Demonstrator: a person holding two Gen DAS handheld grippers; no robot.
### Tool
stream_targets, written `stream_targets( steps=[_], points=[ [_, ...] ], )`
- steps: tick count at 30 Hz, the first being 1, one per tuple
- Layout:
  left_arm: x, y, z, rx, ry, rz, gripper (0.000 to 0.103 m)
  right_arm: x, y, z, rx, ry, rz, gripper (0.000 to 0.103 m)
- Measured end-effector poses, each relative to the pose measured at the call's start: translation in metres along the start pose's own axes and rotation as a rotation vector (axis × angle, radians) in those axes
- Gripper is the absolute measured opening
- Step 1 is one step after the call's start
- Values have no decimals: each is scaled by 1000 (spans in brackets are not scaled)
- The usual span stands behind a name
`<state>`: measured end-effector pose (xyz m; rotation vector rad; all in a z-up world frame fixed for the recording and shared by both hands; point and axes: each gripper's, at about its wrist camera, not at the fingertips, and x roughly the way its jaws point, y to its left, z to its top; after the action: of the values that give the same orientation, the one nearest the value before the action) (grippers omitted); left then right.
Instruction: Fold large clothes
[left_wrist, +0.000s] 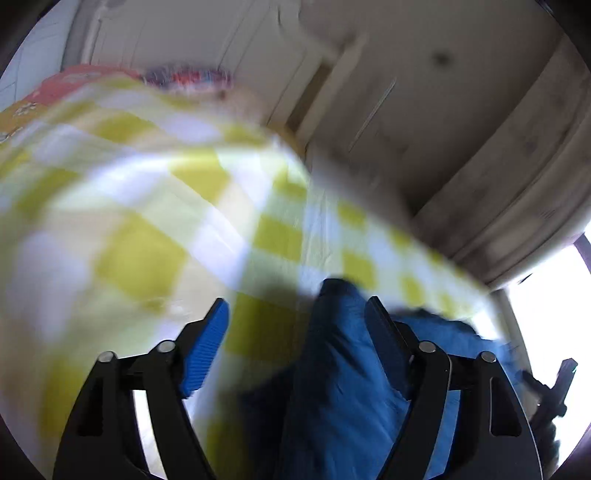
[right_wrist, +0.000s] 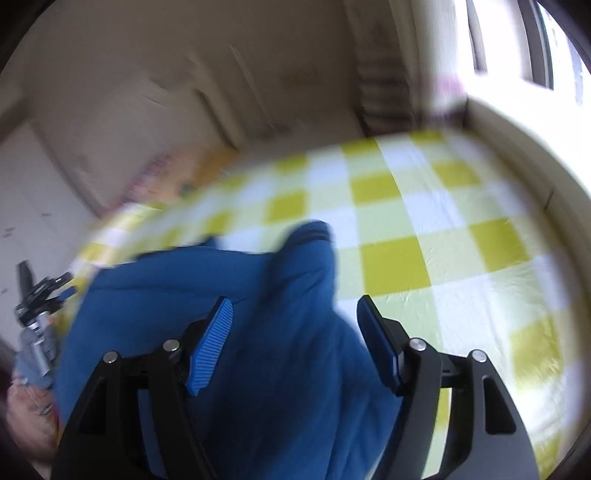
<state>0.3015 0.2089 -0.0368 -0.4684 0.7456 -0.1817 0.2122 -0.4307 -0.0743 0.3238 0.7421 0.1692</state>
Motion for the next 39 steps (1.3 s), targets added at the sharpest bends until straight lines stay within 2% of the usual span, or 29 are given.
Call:
stream_targets(
  steps=[1, 3, 5, 7, 10, 14, 17, 19, 20, 21, 24, 28, 33, 39],
  points=[
    [-25, 3, -9, 25, -21, -28, 86, -23, 7, -10, -26, -32, 20, 78],
    [-61, 8, -34, 84, -23, -68, 91, -70, 18, -42, -85, -86, 60, 84],
    [-82, 13, -67, 117, 28, -122, 92, -101, 23, -81, -112, -98, 92, 85],
    [-93, 22, -107, 124, 112, -203, 92, -118, 26, -124, -131, -80, 117, 85],
    [-103, 19, -155, 179, 132, -176, 92, -129, 26, -168, -115, -92, 131, 85],
    [-99, 10, -182, 177, 129, -182, 92, -122, 13, -193, -14, -106, 143, 85],
    [-90, 3, -188, 193, 142, -169, 96, -112, 11, -199, -8, -104, 171, 84],
    [-85, 1, -183, 197, 129, -162, 97, -107, 9, -199, -2, -114, 155, 66],
    [-83, 2, -180, 180, 126, -171, 96, -103, 8, -198, 5, -119, 147, 63],
    [-80, 5, -177, 146, 125, -191, 92, -102, 8, -200, 10, -123, 149, 56],
    [-80, 0, -182, 129, 118, -218, 66, -105, 10, -206, 5, -154, 134, 37],
    [-97, -6, -196, 156, 79, -223, 40, -109, 13, -210, 24, -169, 125, 23],
    [-125, -6, -210, 166, 78, -226, 37, -117, 25, -210, -30, -148, 115, 20],
    [-136, 3, -225, 154, 83, -229, 39, -129, 26, -229, -44, -114, 128, 21]
  ],
)
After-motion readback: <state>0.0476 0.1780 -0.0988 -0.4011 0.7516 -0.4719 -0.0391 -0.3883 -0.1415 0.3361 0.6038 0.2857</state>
